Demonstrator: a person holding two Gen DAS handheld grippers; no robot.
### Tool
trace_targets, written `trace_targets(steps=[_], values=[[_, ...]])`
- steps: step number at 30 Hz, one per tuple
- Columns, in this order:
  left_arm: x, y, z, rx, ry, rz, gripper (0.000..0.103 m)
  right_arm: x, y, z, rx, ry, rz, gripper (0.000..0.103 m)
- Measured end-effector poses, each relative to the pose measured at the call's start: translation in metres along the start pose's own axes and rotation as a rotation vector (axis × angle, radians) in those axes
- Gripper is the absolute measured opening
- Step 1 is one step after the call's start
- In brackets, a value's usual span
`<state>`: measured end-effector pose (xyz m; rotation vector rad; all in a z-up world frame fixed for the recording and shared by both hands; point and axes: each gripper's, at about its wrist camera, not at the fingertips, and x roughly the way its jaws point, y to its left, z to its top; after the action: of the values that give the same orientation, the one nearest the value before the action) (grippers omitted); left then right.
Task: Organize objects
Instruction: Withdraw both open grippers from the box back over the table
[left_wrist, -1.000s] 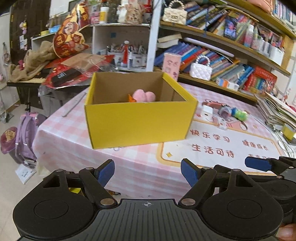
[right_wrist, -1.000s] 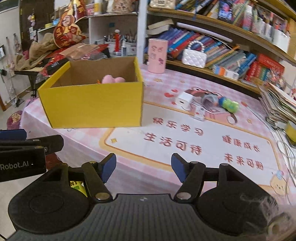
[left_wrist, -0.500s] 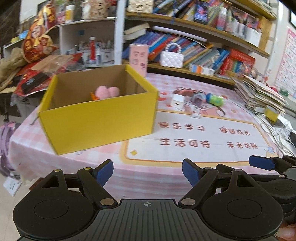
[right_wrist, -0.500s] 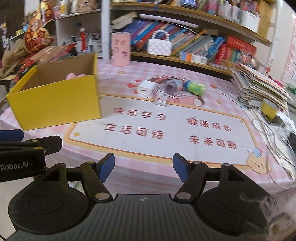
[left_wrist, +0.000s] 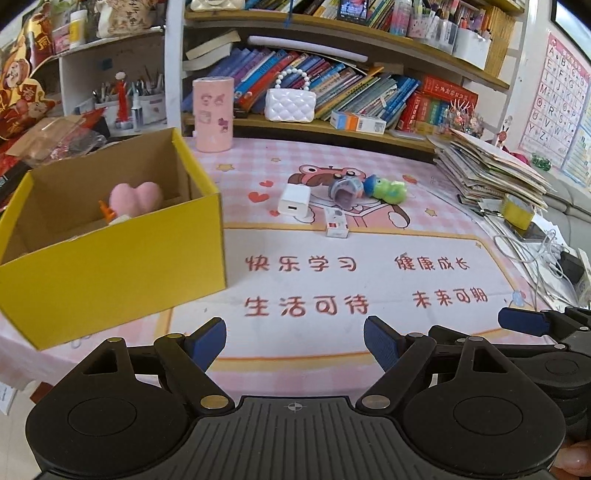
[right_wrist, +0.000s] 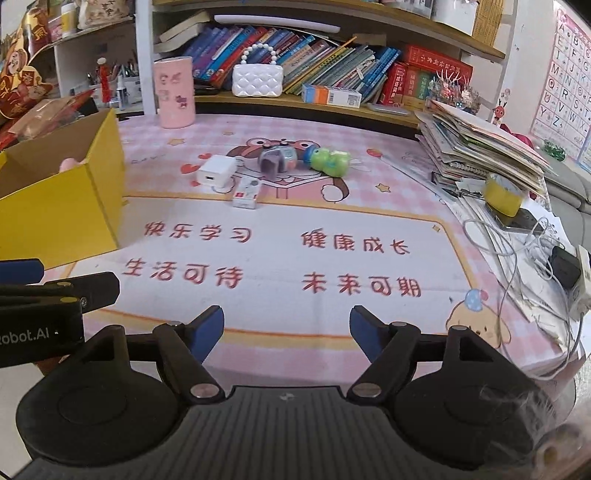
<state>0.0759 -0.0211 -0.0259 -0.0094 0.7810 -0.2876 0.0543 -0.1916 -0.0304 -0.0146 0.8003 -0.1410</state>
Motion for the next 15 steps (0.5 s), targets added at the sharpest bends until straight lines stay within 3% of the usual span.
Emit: trace_targets(steps=[15], values=[[0.061,-0.027,0.038,-0.044,0.063,0.031,0.083,0.062,-0.038,0.046,-0.034,0.060,0.021,0.075]])
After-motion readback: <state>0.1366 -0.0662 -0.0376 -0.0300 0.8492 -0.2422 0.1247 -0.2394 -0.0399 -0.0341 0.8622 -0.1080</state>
